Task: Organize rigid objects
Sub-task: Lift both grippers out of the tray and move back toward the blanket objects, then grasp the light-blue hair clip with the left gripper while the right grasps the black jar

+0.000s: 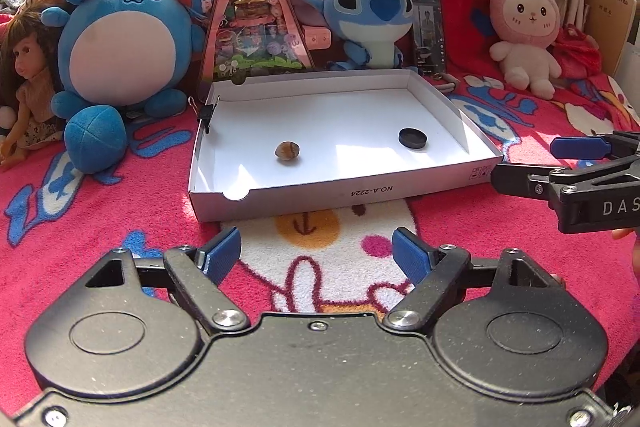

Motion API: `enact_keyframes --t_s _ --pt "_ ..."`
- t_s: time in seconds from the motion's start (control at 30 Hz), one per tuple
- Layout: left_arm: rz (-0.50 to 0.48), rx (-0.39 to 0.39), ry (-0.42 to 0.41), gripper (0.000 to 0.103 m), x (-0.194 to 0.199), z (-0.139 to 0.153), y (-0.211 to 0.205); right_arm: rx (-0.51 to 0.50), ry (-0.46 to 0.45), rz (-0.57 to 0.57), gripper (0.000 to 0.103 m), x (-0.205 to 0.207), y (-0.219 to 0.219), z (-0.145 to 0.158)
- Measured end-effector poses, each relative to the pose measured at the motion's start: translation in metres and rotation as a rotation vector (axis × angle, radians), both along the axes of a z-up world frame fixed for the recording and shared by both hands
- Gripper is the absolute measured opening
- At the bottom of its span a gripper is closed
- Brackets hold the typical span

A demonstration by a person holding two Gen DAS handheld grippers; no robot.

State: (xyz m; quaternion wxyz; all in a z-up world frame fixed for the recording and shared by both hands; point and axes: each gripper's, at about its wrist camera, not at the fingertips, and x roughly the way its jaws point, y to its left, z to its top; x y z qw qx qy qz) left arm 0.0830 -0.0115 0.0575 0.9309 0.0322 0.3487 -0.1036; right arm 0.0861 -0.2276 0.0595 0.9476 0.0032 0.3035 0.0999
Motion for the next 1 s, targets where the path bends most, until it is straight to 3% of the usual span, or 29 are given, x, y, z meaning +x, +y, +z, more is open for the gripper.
enact_keyframes --t_s 0.3,0.63,0.8,1.0 --pt "-0.017 0.055 0.018 0.082 -0.031 -0.011 0.0 -0.06 -0.046 0.022 0.103 -0.034 0.001 -0.006" --pt "0.023 -0.032 0.049 0.08 -0.057 -0.019 0.016 -0.036 -0.052 0.022 0.103 -0.066 -0.002 -0.02" --pt "0.034 -0.063 0.041 0.07 -0.067 -0.021 0.019 -0.052 -0.045 0.066 0.099 -0.077 0.006 -0.026" --pt "0.042 -0.078 0.05 0.047 -0.072 -0.023 0.021 -0.09 -0.017 0.104 0.088 -0.084 0.018 -0.039"
